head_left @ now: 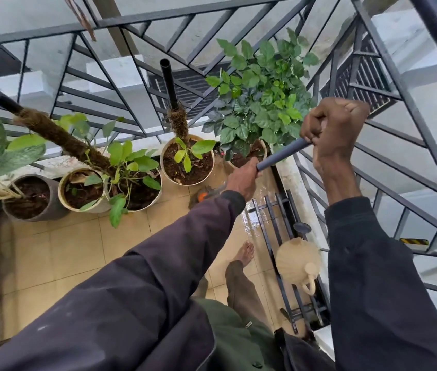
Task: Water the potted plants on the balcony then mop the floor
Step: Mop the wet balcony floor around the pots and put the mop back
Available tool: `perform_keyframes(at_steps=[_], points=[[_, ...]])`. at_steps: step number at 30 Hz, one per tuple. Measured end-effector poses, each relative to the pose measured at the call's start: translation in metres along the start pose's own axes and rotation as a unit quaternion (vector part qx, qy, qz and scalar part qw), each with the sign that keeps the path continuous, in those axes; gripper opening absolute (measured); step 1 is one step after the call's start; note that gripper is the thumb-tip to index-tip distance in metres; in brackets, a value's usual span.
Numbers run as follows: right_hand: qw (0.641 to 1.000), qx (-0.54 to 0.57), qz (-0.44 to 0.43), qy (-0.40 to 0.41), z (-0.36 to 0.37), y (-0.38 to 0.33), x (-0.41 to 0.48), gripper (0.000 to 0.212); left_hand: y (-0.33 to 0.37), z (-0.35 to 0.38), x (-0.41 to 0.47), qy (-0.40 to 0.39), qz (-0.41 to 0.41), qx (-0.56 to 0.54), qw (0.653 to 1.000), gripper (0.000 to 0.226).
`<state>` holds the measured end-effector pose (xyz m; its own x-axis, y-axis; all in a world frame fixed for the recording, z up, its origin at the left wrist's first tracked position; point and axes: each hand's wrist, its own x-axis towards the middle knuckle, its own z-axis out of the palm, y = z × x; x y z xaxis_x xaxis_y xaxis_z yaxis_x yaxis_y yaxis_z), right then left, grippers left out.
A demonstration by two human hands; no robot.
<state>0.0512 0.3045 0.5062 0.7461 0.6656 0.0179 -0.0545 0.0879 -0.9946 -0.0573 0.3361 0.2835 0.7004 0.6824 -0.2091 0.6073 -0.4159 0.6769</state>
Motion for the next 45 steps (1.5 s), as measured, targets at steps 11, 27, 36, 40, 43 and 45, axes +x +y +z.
perform_keyframes(at_steps=[11,27,36,40,43,45], points=[[0.995,0.062,0.043,-0.065,-0.025,0.010,-0.038,0.040,-0.016,0.019,-0.086,0.009,0.007,0.061,0.998,0.017],[0.993,0.028,-0.103,0.048,-0.004,0.006,-0.004,0.034,0.009,-0.009,0.045,0.037,0.104,-0.044,0.993,0.009],[0.999,-0.013,-0.047,0.005,0.010,0.008,-0.001,0.044,-0.006,-0.002,0.042,0.051,0.024,-0.027,0.998,0.012],[1.000,-0.017,-0.021,-0.015,0.009,0.000,0.001,0.045,-0.004,0.001,0.016,0.034,0.002,-0.018,0.999,0.008],[0.999,0.001,0.016,-0.032,0.002,0.002,-0.003,0.048,-0.009,0.007,-0.012,0.034,-0.015,0.011,0.999,0.003],[0.998,0.015,0.045,-0.047,-0.001,0.008,-0.011,0.046,-0.016,0.013,-0.035,0.026,-0.030,0.037,0.999,0.009]])
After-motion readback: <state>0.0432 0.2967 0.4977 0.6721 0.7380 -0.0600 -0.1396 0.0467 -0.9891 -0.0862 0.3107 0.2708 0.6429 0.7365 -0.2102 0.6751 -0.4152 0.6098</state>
